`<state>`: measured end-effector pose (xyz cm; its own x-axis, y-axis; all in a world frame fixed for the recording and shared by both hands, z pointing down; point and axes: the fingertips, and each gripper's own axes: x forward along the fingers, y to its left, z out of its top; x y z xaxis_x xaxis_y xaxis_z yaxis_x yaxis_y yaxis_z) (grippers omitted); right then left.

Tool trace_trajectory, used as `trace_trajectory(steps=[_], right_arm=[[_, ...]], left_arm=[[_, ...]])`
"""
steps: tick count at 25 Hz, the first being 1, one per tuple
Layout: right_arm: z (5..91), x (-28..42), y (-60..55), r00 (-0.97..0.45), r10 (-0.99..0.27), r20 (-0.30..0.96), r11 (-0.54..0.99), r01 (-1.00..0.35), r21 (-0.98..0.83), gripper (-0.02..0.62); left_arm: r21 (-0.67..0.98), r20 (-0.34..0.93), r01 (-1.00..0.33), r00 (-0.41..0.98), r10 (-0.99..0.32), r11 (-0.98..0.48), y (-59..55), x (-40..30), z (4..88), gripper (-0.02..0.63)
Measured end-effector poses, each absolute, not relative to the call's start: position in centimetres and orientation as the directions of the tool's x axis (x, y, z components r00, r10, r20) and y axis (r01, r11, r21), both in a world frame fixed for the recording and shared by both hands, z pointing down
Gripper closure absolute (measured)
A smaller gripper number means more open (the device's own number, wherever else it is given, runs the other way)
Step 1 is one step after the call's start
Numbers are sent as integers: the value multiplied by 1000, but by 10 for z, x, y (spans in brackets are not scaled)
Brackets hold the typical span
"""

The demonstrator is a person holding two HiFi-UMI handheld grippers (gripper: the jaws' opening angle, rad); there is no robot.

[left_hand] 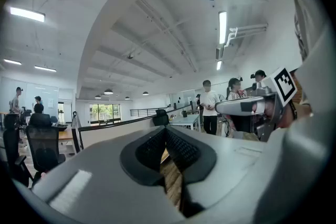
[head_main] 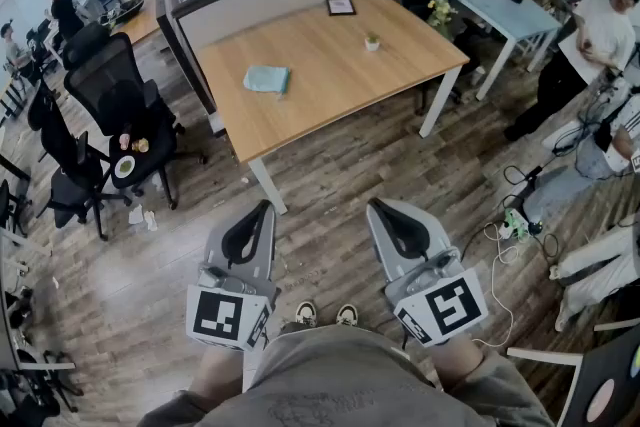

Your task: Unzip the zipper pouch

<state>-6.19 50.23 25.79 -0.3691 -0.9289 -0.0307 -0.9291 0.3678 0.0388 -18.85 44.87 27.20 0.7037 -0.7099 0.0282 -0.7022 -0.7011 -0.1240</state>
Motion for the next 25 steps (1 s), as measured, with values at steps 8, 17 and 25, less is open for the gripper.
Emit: trace_trajectory(steps=[8,17,25], right_arm=[[257,-62,500,-369,-929,-28,368,-929,43,584],[261,-57,501,-371,-928,-27,370,-928,41,583],[267,-43,507,-382,-923,-47,381,-924,35,581]], left_arm=[[-124,23,-702,705,-709,-701,449,-189,269,604],[-125,25,-702,704,-710,-701,451,-182,272,604],[-116,-2,-734,674,-738,-670,458,-177,275,604]])
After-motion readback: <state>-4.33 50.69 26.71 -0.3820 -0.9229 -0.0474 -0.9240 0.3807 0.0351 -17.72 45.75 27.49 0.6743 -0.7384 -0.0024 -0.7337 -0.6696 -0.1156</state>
